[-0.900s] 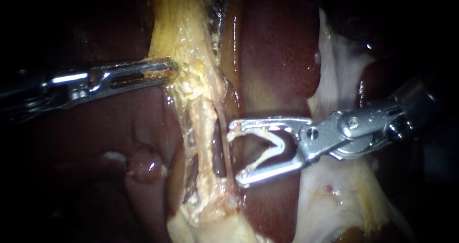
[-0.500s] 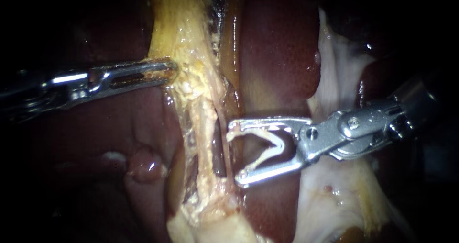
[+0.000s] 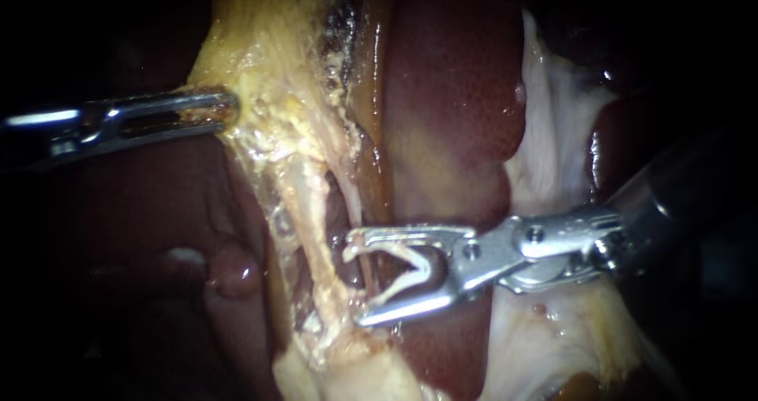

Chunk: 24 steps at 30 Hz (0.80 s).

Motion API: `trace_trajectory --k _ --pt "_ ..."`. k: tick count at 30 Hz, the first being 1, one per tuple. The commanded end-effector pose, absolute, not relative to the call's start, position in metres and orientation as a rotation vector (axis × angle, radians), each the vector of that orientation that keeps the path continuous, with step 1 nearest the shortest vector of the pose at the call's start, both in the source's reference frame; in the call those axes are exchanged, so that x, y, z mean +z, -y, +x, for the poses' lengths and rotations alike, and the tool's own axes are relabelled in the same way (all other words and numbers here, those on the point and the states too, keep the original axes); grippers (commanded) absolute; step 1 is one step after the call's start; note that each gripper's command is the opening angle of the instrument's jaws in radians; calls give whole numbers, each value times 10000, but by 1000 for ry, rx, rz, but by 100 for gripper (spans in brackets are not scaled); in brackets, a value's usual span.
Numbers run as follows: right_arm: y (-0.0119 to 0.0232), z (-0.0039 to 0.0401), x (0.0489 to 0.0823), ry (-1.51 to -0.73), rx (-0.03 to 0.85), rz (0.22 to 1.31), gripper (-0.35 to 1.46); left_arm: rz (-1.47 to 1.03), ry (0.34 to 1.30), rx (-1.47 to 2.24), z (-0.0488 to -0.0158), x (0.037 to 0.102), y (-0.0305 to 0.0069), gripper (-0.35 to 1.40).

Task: Clipping first clip left tube

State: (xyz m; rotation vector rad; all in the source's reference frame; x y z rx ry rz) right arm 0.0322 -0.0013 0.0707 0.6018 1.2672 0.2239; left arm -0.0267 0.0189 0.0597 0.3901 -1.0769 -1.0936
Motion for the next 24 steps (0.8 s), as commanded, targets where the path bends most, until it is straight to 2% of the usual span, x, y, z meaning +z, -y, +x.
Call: trace_trajectory --k 1,9,14,20,24 --pt "11 323 714 -1252 225 590 55 387 1076 -1096 -268 595 -188 -35" --pt "5 333 764 -1167 262 565 55 385 1076 -1107 -269 587 -183 -35" --pt "8 343 777 -1148 256 558 56 387 1077 -1106 -270 585 -182 -35" --pt "12 356 782 -1150 247 571 57 386 1080 -1107 -270 584 -181 -35" --pt "22 359 785 -1192 219 674 57 386 1079 -1107 -270 583 -181 -35"
